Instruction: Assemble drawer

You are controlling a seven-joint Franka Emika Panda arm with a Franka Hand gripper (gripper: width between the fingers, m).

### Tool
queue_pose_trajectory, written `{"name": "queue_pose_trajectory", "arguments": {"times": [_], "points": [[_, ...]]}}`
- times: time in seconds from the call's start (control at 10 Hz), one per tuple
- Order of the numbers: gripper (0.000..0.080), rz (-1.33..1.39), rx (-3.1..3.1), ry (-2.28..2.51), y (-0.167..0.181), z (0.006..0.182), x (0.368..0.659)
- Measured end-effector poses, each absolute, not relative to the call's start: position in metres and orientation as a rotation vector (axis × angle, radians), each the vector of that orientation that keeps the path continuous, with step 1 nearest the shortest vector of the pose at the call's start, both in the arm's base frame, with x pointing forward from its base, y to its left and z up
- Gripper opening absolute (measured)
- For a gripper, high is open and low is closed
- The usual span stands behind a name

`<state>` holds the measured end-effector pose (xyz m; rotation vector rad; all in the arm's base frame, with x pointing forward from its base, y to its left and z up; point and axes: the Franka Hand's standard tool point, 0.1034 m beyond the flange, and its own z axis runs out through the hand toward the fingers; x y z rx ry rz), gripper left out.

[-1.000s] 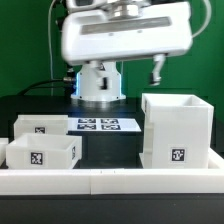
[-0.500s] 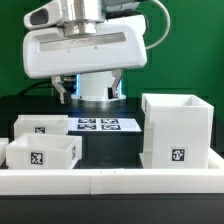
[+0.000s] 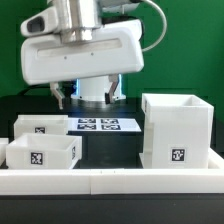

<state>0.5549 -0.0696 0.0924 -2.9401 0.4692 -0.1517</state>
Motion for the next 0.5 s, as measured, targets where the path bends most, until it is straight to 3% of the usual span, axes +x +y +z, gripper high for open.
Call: {"name": "queue_pose_trajectory", "arguments": {"times": [0.2,0.5], "points": [[0.0649,-0.140,-2.975,0.477,-0.084,0.061,0.541],[0.0649,-0.152,-2.991,0.464,-0.087,0.056,0.539]]}}
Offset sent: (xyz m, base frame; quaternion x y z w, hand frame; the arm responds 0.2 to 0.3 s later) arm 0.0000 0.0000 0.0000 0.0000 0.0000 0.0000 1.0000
